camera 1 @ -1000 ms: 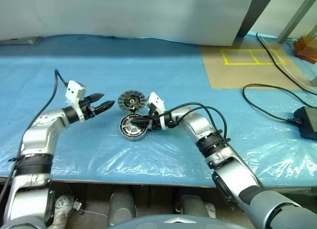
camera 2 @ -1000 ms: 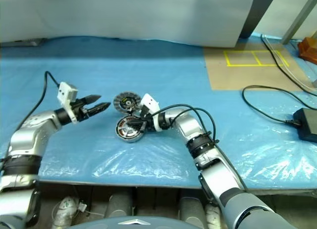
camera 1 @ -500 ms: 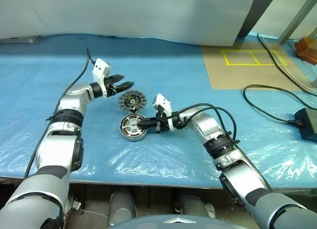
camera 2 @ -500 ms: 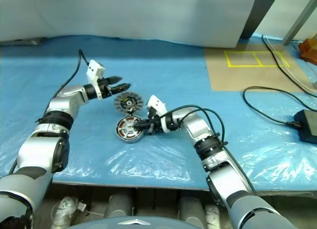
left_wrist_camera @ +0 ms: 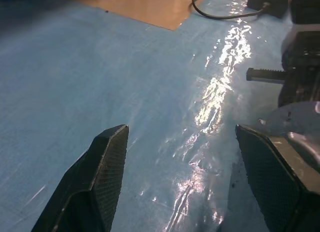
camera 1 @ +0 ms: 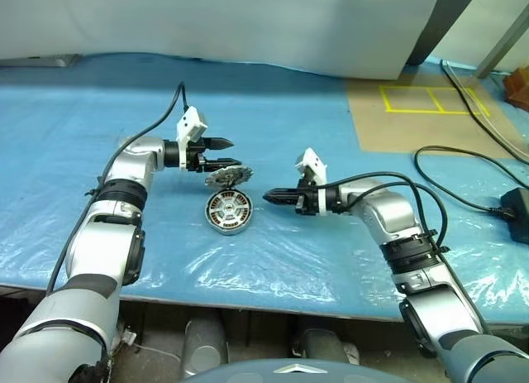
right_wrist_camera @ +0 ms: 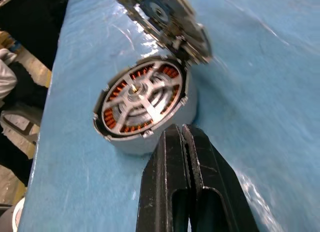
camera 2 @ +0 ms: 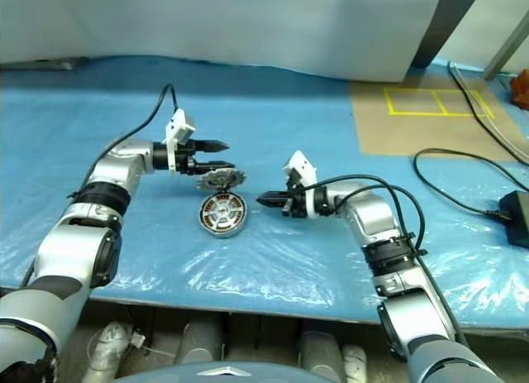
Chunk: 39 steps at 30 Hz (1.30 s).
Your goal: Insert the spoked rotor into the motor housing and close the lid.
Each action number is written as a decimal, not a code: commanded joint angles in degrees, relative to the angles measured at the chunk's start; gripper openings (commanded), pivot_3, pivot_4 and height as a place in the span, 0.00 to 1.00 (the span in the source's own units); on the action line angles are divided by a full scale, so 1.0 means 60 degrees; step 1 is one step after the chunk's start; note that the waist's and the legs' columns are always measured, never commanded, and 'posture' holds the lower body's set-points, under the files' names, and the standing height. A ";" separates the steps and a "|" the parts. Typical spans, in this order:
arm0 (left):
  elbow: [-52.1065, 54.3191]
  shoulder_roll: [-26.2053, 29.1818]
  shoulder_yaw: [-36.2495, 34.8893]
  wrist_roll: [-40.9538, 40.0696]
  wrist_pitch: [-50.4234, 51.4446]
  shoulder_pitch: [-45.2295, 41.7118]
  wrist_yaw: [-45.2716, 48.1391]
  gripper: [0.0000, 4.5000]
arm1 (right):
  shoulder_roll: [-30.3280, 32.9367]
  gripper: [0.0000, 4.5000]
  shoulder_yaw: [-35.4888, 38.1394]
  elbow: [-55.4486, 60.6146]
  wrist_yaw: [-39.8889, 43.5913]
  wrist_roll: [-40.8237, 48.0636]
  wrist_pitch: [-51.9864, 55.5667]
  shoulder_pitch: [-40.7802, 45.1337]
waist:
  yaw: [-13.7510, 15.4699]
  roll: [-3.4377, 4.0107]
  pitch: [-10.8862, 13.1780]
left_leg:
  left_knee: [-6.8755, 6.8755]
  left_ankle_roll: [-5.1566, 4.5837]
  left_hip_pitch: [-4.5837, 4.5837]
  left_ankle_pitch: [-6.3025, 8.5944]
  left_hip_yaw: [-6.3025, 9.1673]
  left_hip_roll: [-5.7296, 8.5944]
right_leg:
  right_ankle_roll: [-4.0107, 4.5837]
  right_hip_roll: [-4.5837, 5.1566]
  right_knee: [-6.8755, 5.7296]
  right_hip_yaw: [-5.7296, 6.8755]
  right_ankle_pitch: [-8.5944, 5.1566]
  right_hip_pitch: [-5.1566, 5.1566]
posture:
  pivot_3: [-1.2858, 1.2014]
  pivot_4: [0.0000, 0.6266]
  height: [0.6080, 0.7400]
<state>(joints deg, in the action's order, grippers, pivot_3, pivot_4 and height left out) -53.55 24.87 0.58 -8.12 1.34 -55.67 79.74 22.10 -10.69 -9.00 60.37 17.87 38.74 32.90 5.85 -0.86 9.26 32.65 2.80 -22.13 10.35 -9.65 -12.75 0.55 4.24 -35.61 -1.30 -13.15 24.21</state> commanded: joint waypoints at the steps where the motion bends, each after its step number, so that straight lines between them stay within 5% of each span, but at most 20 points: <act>1: 0.1235 0.0078 0.0139 -0.0232 0.0292 0.0480 0.0300 0.80 | -0.0047 0.00 0.0153 0.0294 -0.0120 0.0197 -0.0075 -0.0012 | -0.0037 0.0000 0.0000 | 0.0000 0.0000 0.0000 0.0000 0.0000 -0.0001 | 0.0000 0.0000 -0.0001 0.0001 0.0000 0.0000 | 0.52 0.24 1.00; 16: 0.4584 0.0546 0.1121 -0.0132 0.0754 0.2871 0.0366 0.80 | -0.0513 0.00 0.0427 -0.0355 -0.0696 0.0181 -0.0416 0.0550 | -0.0067 0.0002 0.0001 | -0.0009 0.0000 0.0003 0.0001 -0.0001 -0.0004 | 0.0035 0.0001 0.0005 0.0003 -0.0021 0.0002 | 0.52 0.24 1.00; 27: 0.5221 0.0881 0.1432 -0.0002 0.0411 0.3730 -0.0108 0.80 | -0.0725 0.00 0.0289 -0.0272 -0.0542 0.0292 -0.0552 0.0851 | -0.0067 0.0005 0.0002 | -0.0028 0.0001 0.0015 0.0001 -0.0007 0.0000 | 0.0035 0.0000 0.0014 -0.0002 -0.0022 0.0003 | 0.52 0.24 1.00; 39: 0.9417 0.1446 -0.0236 -0.2569 0.2970 0.4191 -0.1174 0.80 | -0.0946 0.00 -0.0190 0.0106 0.0283 0.0554 -0.0306 0.1023 | -0.0088 0.0009 0.0007 | -0.0040 0.0002 0.0001 0.0001 -0.0011 -0.0002 | 0.0036 -0.0003 0.0026 -0.0002 -0.0022 0.0016 | 0.52 0.24 1.00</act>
<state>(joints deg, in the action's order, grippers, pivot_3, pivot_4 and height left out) -2.60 32.42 2.03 -19.64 15.99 -31.25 74.25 16.66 -11.15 -10.46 61.39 20.57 38.14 37.71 5.32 -0.80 9.30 32.40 2.81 -22.12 10.36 -9.71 -12.76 0.76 4.21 -35.46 -1.32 -13.28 24.30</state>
